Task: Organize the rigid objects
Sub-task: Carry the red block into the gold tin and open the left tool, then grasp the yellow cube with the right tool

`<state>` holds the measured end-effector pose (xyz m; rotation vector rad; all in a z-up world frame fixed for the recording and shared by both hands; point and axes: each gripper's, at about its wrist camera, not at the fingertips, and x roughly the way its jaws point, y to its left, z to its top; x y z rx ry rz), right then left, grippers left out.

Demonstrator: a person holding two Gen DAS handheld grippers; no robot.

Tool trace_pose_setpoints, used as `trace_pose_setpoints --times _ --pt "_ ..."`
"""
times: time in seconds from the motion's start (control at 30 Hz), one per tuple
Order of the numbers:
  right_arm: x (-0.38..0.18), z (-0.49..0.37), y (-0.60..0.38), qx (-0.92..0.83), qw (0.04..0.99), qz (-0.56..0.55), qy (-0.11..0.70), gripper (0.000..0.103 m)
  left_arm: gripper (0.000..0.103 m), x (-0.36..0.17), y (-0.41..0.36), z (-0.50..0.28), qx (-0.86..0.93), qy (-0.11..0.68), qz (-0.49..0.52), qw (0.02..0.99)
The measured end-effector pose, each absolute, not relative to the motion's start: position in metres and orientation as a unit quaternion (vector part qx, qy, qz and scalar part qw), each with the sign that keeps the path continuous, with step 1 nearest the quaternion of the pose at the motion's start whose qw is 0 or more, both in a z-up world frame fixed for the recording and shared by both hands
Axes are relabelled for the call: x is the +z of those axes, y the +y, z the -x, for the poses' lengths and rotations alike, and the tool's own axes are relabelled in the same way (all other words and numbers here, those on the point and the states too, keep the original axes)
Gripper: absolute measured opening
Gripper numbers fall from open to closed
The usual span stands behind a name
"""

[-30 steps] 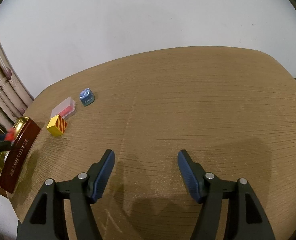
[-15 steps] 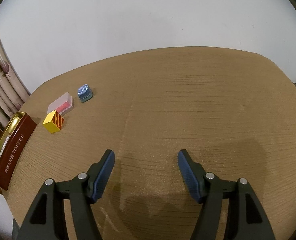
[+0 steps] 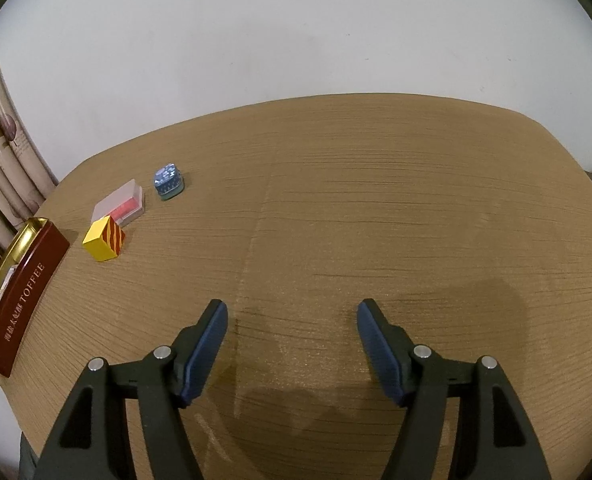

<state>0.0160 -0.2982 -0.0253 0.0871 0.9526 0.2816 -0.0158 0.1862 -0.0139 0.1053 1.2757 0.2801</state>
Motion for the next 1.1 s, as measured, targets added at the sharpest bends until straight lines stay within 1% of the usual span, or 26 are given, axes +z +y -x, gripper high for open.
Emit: trace_pose_setpoints --times 0.07,0.13,0.3,0.4,0.47,0.5,0.53,0.6,0.67,0.77,0.87,0.93,1.03,1.1 --pt "-0.026 -0.016 -0.299 0.135 0.878 -0.042 0.457 0.07 0.043 -0.015 0.184 0.016 0.129 0.59 -0.06 0.794" --pt "-0.026 -0.016 -0.299 0.135 0.878 -0.042 0.457 0.07 0.046 -0.017 0.182 0.016 0.13 0.59 -0.072 0.793" --pt "-0.028 -0.015 -0.3 0.135 0.879 -0.043 0.456 0.07 0.048 -0.009 0.175 0.02 0.142 0.574 -0.099 0.8" --pt "-0.029 -0.015 -0.301 0.136 0.879 -0.044 0.456 0.07 0.048 0.006 0.175 0.027 0.142 0.562 -0.067 0.812" --pt "-0.029 -0.016 -0.301 0.136 0.879 -0.044 0.456 0.07 0.048 0.024 0.173 0.039 0.144 0.536 -0.029 0.831" --pt "-0.03 -0.016 -0.301 0.136 0.879 -0.043 0.456 0.07 0.049 0.033 0.169 0.045 0.142 0.521 -0.014 0.841" --pt "-0.03 -0.016 -0.301 0.136 0.879 -0.042 0.456 0.07 0.051 0.042 0.163 0.054 0.139 0.503 0.004 0.853" --pt "-0.03 -0.016 -0.301 0.135 0.879 -0.04 0.456 0.07 0.063 0.056 0.149 0.074 0.13 0.468 0.039 0.873" --pt "-0.031 -0.016 -0.301 0.135 0.879 -0.037 0.456 0.07 0.064 0.064 0.131 0.095 0.115 0.444 0.064 0.887" --pt "-0.032 -0.018 -0.299 0.133 0.879 -0.031 0.457 0.07 0.068 0.06 0.103 0.12 0.101 0.427 0.078 0.895" --pt "-0.035 -0.019 -0.297 0.131 0.879 -0.021 0.458 0.07 0.068 0.044 0.077 0.141 0.082 0.434 0.091 0.893" --pt "-0.037 -0.019 -0.295 0.131 0.878 -0.011 0.46 0.073 0.068 0.034 0.065 0.153 0.076 0.438 0.099 0.89" --pt "-0.041 -0.015 -0.281 0.102 0.88 0.039 0.462 0.074 0.068 0.018 0.058 0.171 0.077 0.437 0.106 0.89" --pt "-0.032 -0.008 -0.268 0.133 0.88 0.032 0.455 0.074 0.068 0.009 0.059 0.18 0.085 0.442 0.103 0.887"
